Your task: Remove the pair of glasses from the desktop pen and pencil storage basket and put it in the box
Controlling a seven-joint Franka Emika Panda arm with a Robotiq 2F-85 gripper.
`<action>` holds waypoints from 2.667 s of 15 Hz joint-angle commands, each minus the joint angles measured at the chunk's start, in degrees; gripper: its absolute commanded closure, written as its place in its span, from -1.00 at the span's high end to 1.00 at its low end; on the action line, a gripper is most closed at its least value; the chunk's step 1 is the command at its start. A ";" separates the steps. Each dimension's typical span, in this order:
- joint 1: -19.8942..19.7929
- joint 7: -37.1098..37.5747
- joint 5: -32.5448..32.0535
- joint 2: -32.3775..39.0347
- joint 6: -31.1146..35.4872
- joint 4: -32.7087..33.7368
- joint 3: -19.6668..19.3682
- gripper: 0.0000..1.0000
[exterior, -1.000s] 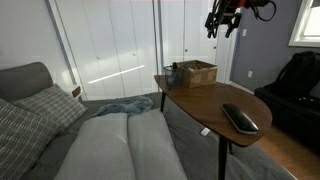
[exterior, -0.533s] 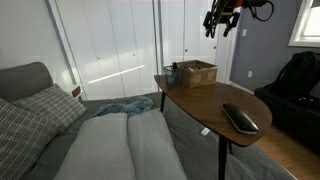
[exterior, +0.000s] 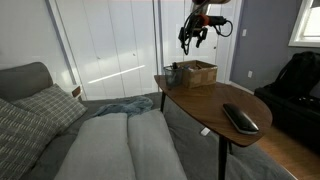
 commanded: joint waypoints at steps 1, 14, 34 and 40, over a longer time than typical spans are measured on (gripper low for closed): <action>4.15 7.06 -7.32 11.45 -7.34 14.17 -0.81 1.00; 10.96 16.07 -11.24 21.19 -11.40 25.41 -2.70 1.00; 14.11 13.40 -14.95 22.89 -6.83 24.69 -5.41 0.40; 14.93 12.97 -18.37 20.86 -12.30 23.11 -5.50 0.48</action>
